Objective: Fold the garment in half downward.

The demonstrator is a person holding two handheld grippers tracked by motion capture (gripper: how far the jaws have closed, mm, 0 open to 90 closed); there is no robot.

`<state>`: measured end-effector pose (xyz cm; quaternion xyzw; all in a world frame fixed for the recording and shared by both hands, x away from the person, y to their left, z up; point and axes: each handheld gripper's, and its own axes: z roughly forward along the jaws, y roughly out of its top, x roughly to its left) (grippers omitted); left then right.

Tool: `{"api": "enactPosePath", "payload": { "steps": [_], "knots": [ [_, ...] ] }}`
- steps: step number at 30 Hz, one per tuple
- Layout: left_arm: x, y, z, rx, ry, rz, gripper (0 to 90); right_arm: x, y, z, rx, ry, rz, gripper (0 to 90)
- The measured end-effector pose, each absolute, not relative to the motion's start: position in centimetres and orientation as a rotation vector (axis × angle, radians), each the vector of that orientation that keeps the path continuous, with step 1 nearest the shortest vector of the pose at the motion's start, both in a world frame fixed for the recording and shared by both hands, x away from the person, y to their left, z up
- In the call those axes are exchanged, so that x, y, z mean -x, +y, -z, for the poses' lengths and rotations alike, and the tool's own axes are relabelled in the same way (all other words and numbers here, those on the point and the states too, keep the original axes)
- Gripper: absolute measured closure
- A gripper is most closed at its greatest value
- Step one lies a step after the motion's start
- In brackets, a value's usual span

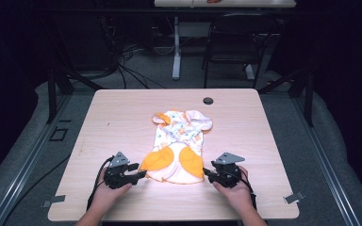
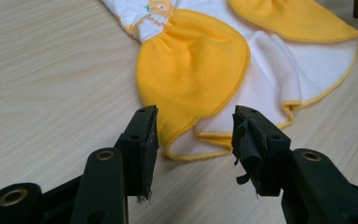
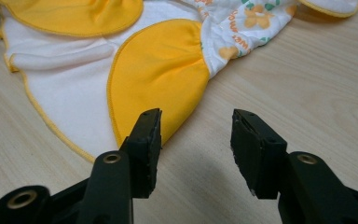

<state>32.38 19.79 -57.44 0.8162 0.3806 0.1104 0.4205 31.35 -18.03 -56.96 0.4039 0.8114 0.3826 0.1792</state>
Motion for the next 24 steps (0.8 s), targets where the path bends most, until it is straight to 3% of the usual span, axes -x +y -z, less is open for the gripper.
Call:
{"api": "enactPosePath", "payload": {
  "steps": [7, 17, 24],
  "knots": [
    [-33.7, 18.9, 57.0, -2.056, 0.949, -0.276, 59.0, -32.0, -16.9, 56.7, -1.121, 2.332, -1.067, 67.1],
    [-37.5, 15.8, 55.9, -2.123, 0.936, -0.305, 86.2, -35.3, -14.2, 55.9, -1.092, 2.425, -0.997, 87.6],
    [-38.9, 14.8, 56.6, -2.144, 0.966, -0.288, 89.7, -37.1, -12.9, 56.3, -1.103, 2.445, -0.943, 89.8]
  ]
}}
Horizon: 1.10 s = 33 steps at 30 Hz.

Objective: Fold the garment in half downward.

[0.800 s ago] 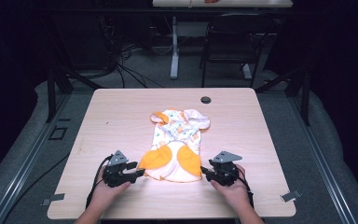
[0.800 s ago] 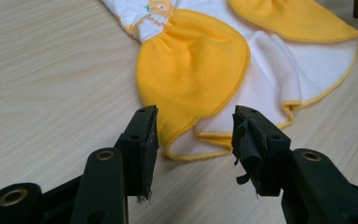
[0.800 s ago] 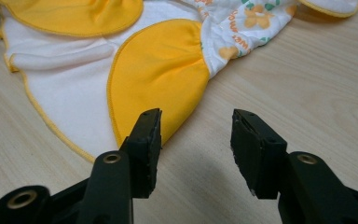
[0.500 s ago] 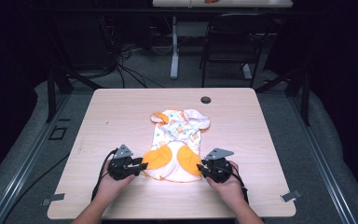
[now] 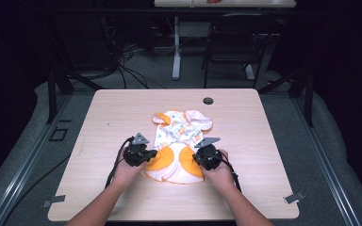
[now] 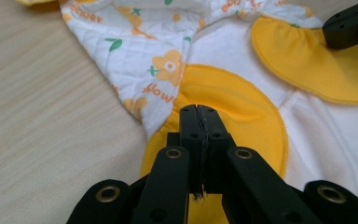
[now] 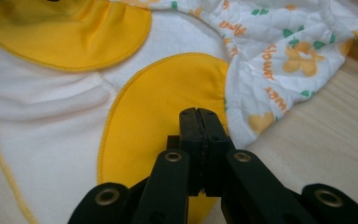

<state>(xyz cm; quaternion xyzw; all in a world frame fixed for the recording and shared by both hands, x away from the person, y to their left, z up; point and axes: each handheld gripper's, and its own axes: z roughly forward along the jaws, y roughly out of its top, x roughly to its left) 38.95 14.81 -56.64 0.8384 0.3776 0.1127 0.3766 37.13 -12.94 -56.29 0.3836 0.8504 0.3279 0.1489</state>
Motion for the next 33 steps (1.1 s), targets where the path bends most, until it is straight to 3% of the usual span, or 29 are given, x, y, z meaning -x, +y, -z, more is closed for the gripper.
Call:
{"api": "enactPosePath", "payload": {
  "steps": [14, 33],
  "knots": [
    [-37.5, 15.3, 57.6, -2.175, 0.950, -0.278, 89.8, -37.2, -12.9, 57.3, -1.113, 2.470, -0.968, 89.5],
    [-32.8, 16.4, 57.7, -2.181, 0.906, -0.187, 89.7, -33.8, -13.0, 57.1, -0.985, 2.578, -0.968, 87.4]
  ]
}}
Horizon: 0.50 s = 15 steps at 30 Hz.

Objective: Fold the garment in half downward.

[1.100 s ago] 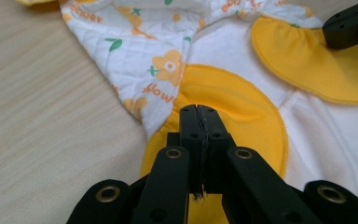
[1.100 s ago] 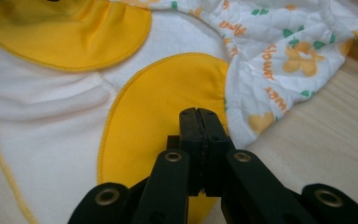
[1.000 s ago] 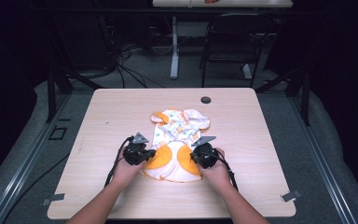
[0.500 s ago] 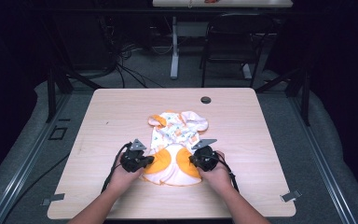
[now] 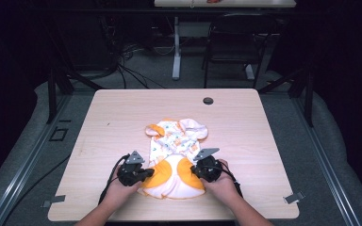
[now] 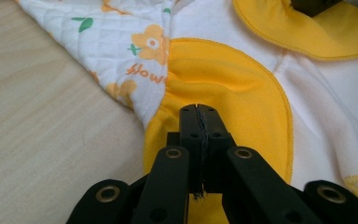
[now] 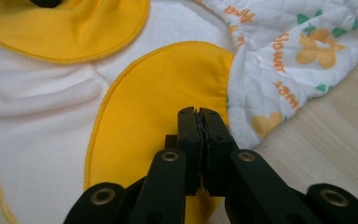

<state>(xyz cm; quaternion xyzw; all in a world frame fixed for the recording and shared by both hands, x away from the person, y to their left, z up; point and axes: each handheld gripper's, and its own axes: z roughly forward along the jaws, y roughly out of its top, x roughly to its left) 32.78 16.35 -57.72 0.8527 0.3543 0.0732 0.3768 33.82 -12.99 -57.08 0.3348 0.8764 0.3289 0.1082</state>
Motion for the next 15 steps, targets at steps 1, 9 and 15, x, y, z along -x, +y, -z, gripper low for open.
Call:
{"api": "enactPosePath", "payload": {
  "steps": [1, 9, 15],
  "knots": [
    [-32.3, 16.4, 57.8, -2.177, 0.904, -0.180, 89.7, -33.5, -13.0, 57.0, -0.969, 2.588, -0.962, 87.4],
    [-30.6, 16.6, 57.7, -2.188, 0.882, -0.160, 89.7, -31.8, -13.1, 57.0, -0.917, 2.629, -0.958, 87.2],
    [-29.6, 16.6, 57.7, -2.209, 0.860, -0.156, 89.6, -30.9, -13.2, 57.0, -0.909, 2.638, -0.974, 87.1]
  ]
}}
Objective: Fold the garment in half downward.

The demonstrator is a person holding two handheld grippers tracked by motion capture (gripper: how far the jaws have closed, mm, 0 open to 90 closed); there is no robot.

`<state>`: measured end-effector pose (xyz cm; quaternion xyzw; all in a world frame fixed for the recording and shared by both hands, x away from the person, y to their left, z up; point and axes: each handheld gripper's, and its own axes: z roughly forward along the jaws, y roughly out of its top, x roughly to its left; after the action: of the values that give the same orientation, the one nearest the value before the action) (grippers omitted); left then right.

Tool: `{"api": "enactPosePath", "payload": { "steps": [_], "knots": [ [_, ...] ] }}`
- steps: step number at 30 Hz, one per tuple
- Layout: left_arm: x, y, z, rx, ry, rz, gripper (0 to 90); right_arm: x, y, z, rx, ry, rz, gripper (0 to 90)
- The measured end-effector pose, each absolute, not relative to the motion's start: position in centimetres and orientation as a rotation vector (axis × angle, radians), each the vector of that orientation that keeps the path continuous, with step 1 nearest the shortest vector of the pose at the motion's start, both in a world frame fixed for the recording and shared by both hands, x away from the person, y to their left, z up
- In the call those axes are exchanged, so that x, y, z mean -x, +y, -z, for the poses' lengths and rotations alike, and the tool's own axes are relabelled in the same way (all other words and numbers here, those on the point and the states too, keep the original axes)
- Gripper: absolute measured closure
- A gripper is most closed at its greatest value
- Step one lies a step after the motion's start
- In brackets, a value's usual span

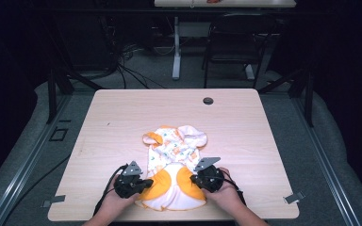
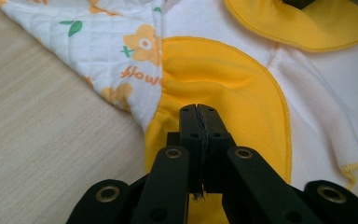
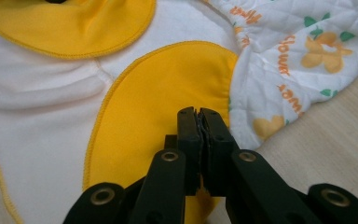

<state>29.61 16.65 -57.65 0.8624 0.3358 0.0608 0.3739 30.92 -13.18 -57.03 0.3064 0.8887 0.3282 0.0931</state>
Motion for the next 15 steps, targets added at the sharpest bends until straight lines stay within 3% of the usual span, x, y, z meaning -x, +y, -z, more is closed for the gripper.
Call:
{"api": "enactPosePath", "payload": {
  "steps": [10, 15],
  "knots": [
    [-28.5, 16.8, 57.6, -2.220, 0.851, -0.128, 89.4, -29.9, -13.1, 56.9, -0.875, 2.673, -0.959, 85.8],
    [-29.3, 16.6, 56.7, -2.231, 0.826, -0.165, 84.7, -30.1, -13.1, 56.2, -0.909, 2.656, -0.989, 82.5]
  ]
}}
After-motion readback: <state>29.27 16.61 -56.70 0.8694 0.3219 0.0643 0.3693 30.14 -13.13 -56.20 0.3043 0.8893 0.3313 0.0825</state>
